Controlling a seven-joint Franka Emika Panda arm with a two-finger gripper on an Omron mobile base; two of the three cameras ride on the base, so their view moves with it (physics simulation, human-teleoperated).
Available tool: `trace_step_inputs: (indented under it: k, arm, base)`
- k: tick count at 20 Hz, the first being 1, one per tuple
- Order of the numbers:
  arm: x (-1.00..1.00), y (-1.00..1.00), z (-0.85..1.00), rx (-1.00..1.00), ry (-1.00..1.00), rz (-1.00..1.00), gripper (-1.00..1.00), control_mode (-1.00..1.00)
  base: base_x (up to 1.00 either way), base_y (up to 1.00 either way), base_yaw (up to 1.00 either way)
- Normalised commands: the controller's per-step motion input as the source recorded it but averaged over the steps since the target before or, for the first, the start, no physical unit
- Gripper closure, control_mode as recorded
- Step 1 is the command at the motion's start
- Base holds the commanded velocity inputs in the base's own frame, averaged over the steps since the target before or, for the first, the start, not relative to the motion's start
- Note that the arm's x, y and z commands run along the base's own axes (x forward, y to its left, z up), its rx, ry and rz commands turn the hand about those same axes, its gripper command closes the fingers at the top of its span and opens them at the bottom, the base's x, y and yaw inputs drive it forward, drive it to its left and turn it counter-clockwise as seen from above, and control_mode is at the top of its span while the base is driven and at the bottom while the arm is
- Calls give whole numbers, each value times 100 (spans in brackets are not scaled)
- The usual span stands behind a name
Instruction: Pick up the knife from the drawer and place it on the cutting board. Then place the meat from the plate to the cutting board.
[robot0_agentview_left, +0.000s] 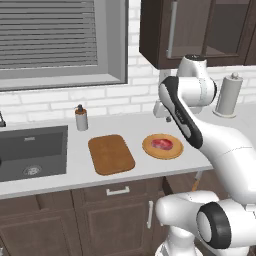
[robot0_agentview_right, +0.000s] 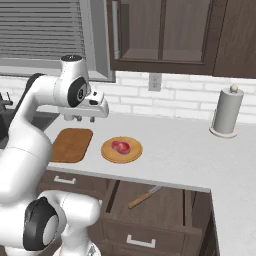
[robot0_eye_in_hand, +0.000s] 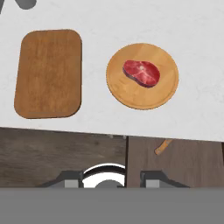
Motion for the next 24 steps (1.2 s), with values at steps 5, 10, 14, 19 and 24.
trace_step_inputs:
  k: [5, 10, 14, 19, 24]
  arm:
    - [-13, 0, -2, 0, 0, 0, -100, -100]
    - [-22, 0, 0, -1, 0, 0, -100, -100]
    - [0, 0, 0, 0, 0, 0, -100, -100]
    - [-5, 1, 0, 0, -1, 0, -100, 100]
    - [0, 0, 0, 0, 0, 0, -100, 100]
  base:
    - [0, 0, 0]
    - [0, 0, 0]
    - [0, 0, 0]
    - [-32, 20, -3]
    - [-38, 90, -35]
